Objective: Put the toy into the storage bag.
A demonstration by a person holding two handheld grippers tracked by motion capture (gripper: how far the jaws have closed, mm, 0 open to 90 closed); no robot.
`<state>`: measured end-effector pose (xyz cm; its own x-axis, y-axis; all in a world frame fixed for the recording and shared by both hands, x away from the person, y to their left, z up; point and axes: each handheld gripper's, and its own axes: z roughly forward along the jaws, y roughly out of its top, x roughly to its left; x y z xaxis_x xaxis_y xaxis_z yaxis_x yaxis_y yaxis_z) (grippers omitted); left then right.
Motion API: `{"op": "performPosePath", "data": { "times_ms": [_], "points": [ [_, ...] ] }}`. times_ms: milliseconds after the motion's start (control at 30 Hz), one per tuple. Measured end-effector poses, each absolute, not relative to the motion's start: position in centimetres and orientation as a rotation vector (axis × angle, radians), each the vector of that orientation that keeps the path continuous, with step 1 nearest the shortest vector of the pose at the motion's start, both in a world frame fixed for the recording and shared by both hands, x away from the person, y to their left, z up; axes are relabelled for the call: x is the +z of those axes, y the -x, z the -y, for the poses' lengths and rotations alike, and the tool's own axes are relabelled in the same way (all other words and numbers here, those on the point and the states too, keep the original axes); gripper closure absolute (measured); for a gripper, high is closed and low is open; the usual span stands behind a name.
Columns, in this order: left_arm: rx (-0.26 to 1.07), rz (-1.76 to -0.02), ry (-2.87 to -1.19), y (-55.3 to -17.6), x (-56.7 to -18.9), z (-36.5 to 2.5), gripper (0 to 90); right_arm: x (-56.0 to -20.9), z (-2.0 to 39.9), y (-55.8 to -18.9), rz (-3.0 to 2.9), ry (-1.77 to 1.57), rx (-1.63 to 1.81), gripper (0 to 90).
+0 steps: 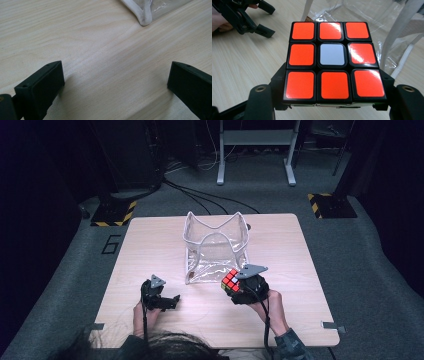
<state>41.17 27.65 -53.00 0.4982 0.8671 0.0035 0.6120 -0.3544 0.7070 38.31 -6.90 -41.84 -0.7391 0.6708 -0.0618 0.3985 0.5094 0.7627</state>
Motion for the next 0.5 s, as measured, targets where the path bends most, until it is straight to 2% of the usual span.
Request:
{"op": "performPosePath", "data": {
  "times_ms": [500],
  "points": [
    [0.501,-1.205,-2.094,-41.2,-53.0,-27.6,0.5,-39.6,7.5,-38.8,-2.399,-0.851,1.108,33.1]
  ]
}}
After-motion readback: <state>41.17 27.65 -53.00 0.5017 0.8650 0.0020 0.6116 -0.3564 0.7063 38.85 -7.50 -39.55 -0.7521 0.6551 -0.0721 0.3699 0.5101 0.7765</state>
